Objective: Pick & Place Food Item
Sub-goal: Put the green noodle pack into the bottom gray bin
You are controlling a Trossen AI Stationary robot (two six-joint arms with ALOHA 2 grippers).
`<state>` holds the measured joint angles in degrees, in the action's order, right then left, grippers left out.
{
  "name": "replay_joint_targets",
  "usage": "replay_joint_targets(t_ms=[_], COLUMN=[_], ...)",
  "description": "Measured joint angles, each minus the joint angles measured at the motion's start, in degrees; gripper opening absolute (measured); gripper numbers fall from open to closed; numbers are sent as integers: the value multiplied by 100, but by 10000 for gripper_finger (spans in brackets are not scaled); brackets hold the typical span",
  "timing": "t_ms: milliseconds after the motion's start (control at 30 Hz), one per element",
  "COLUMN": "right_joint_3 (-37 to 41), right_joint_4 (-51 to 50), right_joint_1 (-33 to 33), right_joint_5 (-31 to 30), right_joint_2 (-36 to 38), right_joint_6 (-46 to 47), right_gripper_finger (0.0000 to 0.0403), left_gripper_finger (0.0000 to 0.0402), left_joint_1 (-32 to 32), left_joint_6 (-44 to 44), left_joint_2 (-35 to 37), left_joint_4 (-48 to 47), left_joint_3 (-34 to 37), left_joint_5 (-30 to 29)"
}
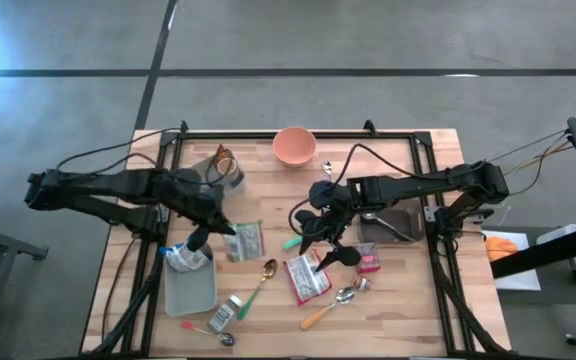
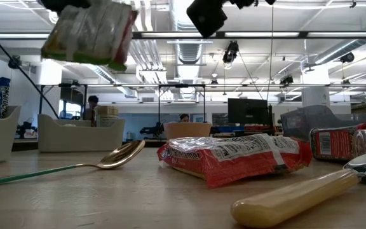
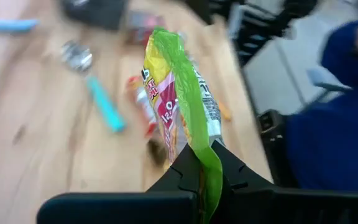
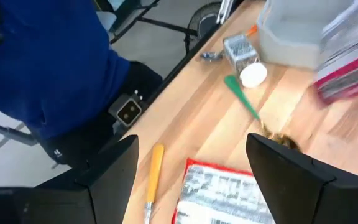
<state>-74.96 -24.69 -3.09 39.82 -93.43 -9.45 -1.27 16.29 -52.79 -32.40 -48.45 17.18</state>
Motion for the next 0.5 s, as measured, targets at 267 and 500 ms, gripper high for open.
replay_joint_targets(t_ms=[267, 500], right_joint_3=[589, 1167], right_joint_4=[356, 1360], right_joint_1=[-2, 0], right_joint_5=[-116, -99], right_joint_2=[-2, 62], right_joint_6=[94, 467], right_gripper_finger=[295, 295], left_gripper_finger=[4, 4], left_joint_1=[-1100, -2707], left_joint_6=[1356, 1870], left_joint_2=[663, 805], left_joint_4=[-1083, -1520], left_joint_3=[4, 4], left_joint_5=[-1194, -2559])
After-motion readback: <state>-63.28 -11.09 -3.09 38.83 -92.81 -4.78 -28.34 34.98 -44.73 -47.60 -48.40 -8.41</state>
